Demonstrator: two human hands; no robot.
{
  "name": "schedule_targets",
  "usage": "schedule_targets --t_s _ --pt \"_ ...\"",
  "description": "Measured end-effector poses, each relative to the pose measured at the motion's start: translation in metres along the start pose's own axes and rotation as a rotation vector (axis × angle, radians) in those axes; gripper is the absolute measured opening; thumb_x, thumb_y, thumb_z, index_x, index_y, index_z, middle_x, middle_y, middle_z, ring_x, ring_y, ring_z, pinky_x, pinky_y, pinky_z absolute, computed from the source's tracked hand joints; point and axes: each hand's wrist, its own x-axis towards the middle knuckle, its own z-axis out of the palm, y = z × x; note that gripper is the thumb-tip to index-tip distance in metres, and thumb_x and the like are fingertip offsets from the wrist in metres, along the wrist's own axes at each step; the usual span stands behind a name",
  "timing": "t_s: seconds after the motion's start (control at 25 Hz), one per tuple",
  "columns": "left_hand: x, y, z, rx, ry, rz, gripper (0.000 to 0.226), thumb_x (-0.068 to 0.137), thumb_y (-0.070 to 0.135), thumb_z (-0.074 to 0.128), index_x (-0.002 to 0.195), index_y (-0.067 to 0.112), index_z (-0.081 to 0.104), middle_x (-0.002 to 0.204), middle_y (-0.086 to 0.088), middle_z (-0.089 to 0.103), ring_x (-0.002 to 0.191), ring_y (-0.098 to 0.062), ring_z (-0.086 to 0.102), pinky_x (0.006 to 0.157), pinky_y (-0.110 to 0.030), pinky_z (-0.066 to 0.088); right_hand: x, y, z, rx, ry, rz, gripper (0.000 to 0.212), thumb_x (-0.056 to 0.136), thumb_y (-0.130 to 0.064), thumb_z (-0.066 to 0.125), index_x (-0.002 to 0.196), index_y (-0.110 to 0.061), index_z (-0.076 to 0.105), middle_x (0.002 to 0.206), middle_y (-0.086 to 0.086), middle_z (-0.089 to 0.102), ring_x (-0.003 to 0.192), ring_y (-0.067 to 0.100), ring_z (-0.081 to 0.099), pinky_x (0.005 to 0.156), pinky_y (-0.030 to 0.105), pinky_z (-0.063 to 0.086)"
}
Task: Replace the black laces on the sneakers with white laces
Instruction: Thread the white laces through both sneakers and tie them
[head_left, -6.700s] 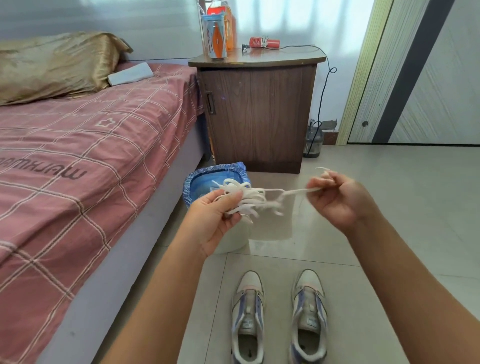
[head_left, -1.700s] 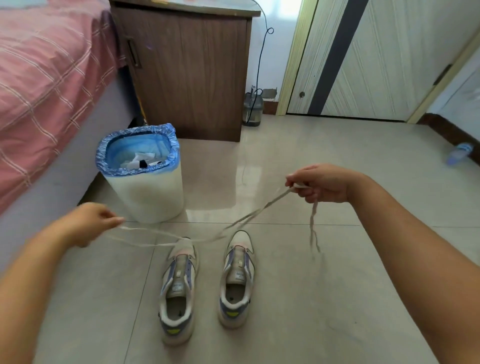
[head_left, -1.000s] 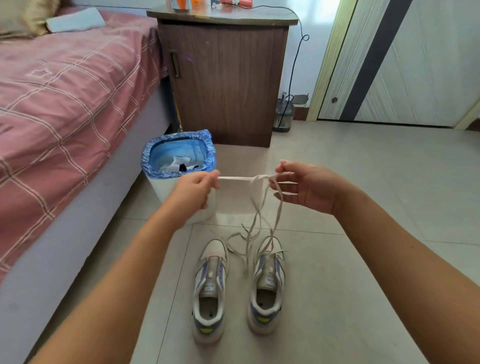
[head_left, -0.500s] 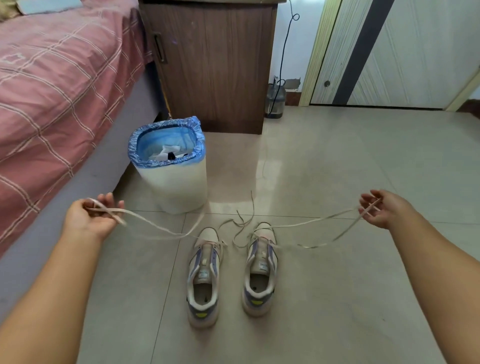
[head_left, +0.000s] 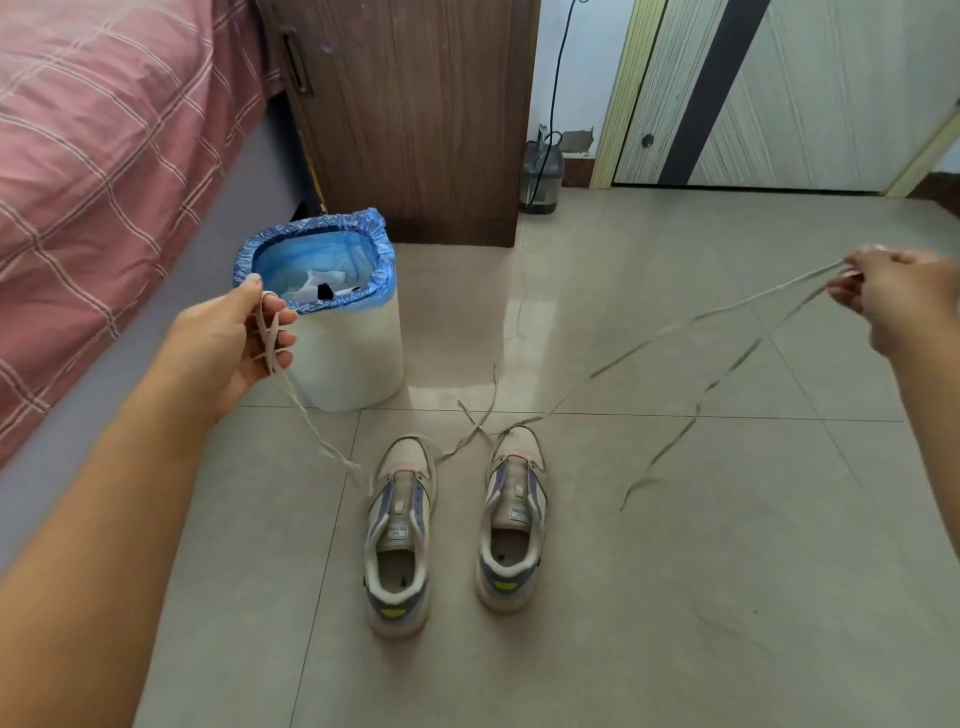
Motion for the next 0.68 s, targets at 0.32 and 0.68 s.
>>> schedule_targets --t_s 0.32,0.68 --pt "-0.013 0.005 0.023 0.228 -0.089 0.100 0.033 0.098 0.032 0.048 0.073 0.014 0.060 0.068 0.002 0.066 0.051 -0.009 0.057 0.046 -0.019 0.049 -0.009 -0.017 0.001 0.071 0.049 -0.219 0.021 0.093 -0.029 0.050 0.073 -0.023 0.056 0.069 -0.006 0.057 0.056 0.001 0.056 0.058 0.014 0.049" --pt "-0.027 -0.004 0.056 0.476 -0.195 0.134 0.028 0.097 0.030 0.050 0.082 0.013 0.067 0.084 -0.005 0.064 0.081 -0.014 0.059 0.082 -0.033 0.051 -0.049 0.016 0.037 -0.896 -0.365 -0.250 0.055 0.092 -0.023 0.058 0.140 -0.003 0.039 0.145 0.017 0.039 0.131 0.031 0.040 0.108 0.036 0.031"
